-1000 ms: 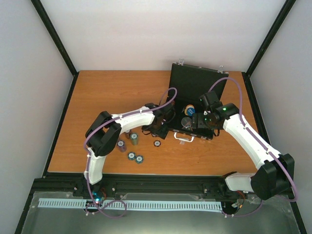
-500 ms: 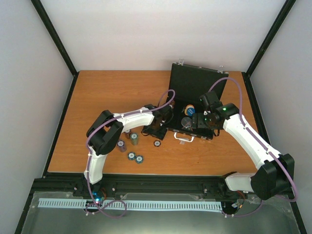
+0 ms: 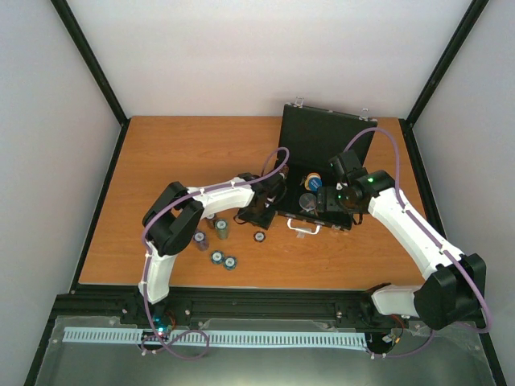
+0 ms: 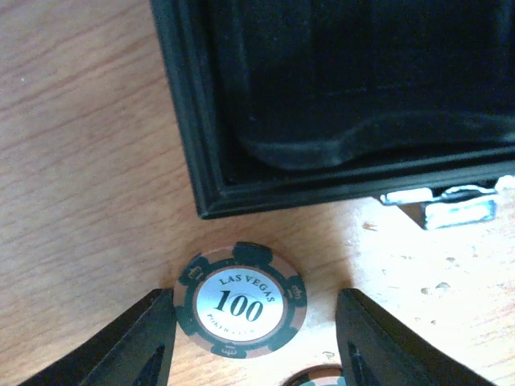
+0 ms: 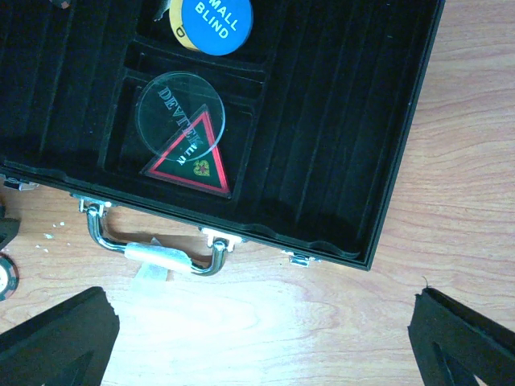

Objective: Pack up texas hold em set

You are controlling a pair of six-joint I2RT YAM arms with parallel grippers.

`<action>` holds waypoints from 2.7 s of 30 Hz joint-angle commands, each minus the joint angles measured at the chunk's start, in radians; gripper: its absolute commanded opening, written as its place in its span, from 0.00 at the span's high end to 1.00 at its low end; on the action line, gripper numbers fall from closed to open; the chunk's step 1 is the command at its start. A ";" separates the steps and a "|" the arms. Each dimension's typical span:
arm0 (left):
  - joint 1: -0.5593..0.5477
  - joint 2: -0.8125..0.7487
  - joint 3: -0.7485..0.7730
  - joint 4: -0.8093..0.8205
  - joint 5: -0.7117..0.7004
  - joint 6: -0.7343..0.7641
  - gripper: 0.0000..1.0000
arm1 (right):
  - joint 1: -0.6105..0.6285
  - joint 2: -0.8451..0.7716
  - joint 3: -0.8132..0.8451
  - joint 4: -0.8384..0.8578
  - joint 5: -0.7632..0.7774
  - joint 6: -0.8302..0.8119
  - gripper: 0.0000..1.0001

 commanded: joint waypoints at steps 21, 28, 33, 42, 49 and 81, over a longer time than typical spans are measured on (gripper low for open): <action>0.008 0.026 0.006 -0.043 -0.108 0.015 0.57 | -0.009 -0.019 -0.021 0.004 -0.007 0.017 0.00; 0.009 0.007 0.045 -0.075 -0.126 0.020 0.58 | -0.009 -0.018 -0.019 0.005 -0.006 0.013 0.00; 0.008 -0.016 0.058 -0.092 -0.129 0.021 0.57 | -0.009 -0.016 -0.017 0.006 -0.007 0.013 0.00; 0.009 -0.057 0.093 -0.126 -0.132 0.025 0.57 | -0.009 -0.010 -0.013 0.009 -0.007 0.008 0.00; 0.008 -0.074 0.147 -0.154 -0.126 0.030 0.57 | -0.009 -0.006 0.000 0.007 0.007 0.004 0.00; 0.041 0.246 0.696 -0.227 -0.078 0.133 0.57 | -0.095 0.031 0.135 0.035 0.127 -0.020 0.00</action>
